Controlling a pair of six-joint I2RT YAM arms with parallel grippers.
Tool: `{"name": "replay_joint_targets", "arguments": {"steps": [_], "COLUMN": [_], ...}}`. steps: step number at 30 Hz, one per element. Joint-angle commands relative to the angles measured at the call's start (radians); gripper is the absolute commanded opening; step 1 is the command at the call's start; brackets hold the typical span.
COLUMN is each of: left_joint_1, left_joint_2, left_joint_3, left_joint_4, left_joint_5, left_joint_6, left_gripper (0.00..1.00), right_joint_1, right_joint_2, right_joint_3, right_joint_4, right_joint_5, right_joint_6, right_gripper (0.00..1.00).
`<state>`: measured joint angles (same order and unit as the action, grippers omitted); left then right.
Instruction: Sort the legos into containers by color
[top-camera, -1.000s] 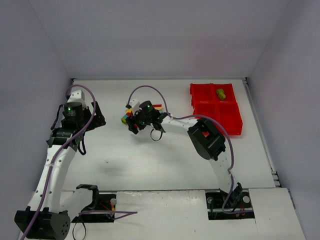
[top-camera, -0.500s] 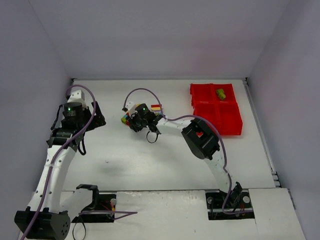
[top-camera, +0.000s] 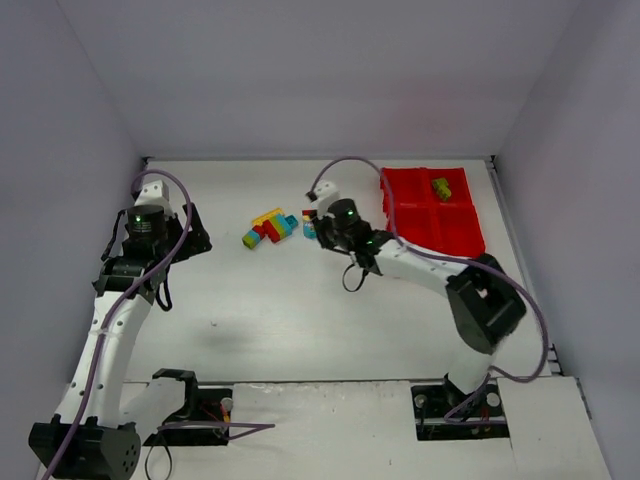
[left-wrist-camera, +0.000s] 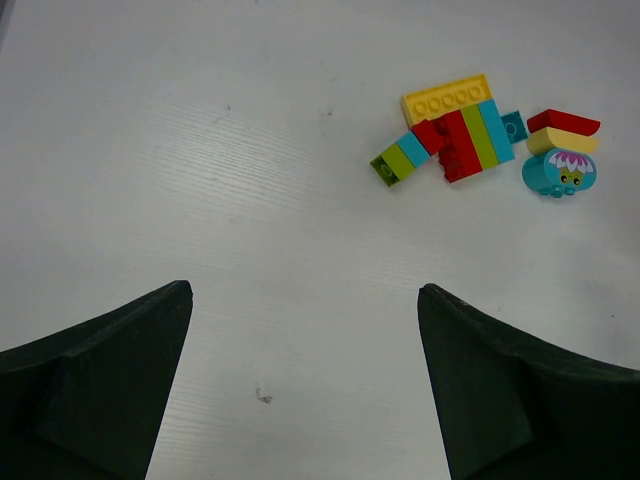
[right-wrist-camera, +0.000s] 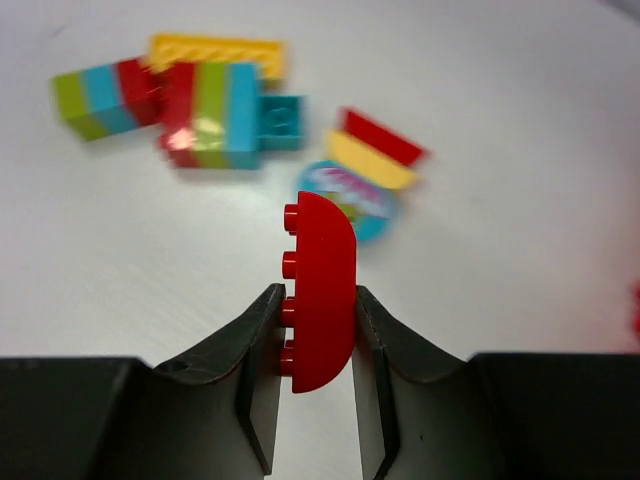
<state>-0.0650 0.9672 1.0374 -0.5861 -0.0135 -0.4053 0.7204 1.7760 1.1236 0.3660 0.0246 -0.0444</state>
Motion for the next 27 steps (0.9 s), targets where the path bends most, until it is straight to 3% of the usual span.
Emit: {"name": "replay_joint_targets", "arguments": {"steps": [1,5,9,17,21,24,27], "left_joint_1": [0.008,0.008,0.008,0.007,0.008,0.007,0.007], "left_joint_2": [-0.009,-0.005,-0.001,0.002,0.001,-0.001,-0.001], "left_joint_3": [0.018,0.018,0.018,0.018,0.016,0.016,0.018], "left_joint_4": [0.046,0.045,0.045,0.045,0.045,0.045,0.045], "left_joint_5": [0.014,0.014,0.014,0.014,0.014,0.014,0.014], "left_joint_6": [-0.012,-0.012,-0.012,-0.013,-0.013,-0.013,-0.013], "left_gripper": [0.88,0.88,0.88,0.88,0.88,0.88,0.88], "right_joint_1": [-0.097,-0.235,-0.369,-0.521,-0.535,-0.536,-0.536], "right_joint_2": [-0.197,-0.312,-0.403,-0.373,-0.322,-0.305,-0.300], "right_joint_3": [-0.080,-0.208,-0.274,-0.294,-0.274,-0.251,-0.232], "right_joint_4": [0.019,-0.031,-0.076,-0.144,-0.153,-0.153,-0.153], "right_joint_5": [0.164,0.274,0.262,0.213,0.189,0.163,0.129], "right_joint_6": [0.076,0.123,0.233,0.340,0.347,0.327,0.310], "right_gripper": [0.00,0.00,0.00,0.01,0.14,0.37,0.46]}}
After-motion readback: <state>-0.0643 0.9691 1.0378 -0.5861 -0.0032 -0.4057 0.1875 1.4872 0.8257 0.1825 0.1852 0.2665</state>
